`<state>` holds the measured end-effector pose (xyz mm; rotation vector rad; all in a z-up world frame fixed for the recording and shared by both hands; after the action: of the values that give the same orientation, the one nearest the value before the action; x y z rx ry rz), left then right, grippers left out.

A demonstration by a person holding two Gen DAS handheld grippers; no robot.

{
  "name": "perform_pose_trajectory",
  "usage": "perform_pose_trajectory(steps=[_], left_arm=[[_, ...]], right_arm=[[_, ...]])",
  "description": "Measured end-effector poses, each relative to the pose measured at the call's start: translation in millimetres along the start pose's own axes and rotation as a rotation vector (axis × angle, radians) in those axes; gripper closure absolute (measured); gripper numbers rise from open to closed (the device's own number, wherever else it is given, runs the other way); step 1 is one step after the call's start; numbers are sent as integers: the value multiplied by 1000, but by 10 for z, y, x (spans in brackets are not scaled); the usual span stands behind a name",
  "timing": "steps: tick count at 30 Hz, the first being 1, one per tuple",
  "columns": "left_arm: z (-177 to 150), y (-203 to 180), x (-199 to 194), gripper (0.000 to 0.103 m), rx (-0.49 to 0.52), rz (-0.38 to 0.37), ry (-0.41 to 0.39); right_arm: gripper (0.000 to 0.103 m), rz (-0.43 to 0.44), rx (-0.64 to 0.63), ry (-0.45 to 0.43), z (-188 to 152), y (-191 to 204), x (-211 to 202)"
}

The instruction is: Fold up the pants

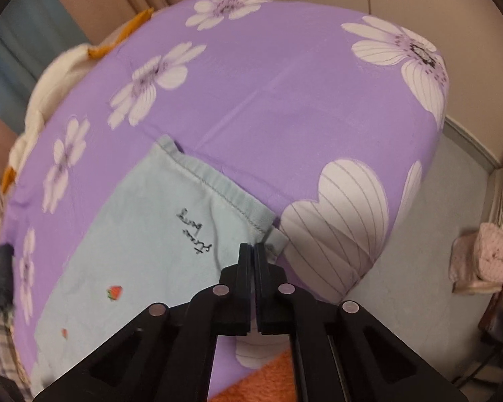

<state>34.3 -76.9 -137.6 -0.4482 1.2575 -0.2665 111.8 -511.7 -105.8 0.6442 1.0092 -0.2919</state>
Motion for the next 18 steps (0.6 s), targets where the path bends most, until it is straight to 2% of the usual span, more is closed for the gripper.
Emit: perform_pose_trajectory(steps=[4, 6, 10, 13, 14, 15, 17, 18], left_arm=[[-36, 9, 6, 55, -13, -4, 1], [-49, 7, 2, 55, -5, 3, 2], [-35, -6, -3, 55, -2, 14, 5], [-2, -40, -19, 54, 7, 25, 8], [21, -70, -36, 51, 17, 32, 0], [45, -99, -54, 44, 29, 37, -11], [107, -182, -100, 30, 56, 53, -44], [135, -220, -120, 26, 72, 61, -58]], right_arm=[[102, 24, 25, -29, 54, -17, -104], [102, 1, 26, -20, 17, -60, -40], [102, -170, 14, -28, -16, -282, 156], [102, -70, 70, -30, 4, -320, 89], [102, -37, 82, -30, 18, -331, 41], [101, -37, 80, -35, 28, -341, 3], [90, -37, 74, -42, 32, -359, -69], [72, -26, 77, -44, 27, -361, -97]])
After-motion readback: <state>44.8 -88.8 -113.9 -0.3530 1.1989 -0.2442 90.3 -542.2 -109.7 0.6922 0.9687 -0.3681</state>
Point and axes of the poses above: each gripper's, at about its wrist camera, not at the fingertips, and x roughly the way its jaws point, y to its left, z to its top, the point moved 6 cm from there along x, roughly the way its jaws point, and after that the axes turned 8 degrees about x, right-handed, at the moved point
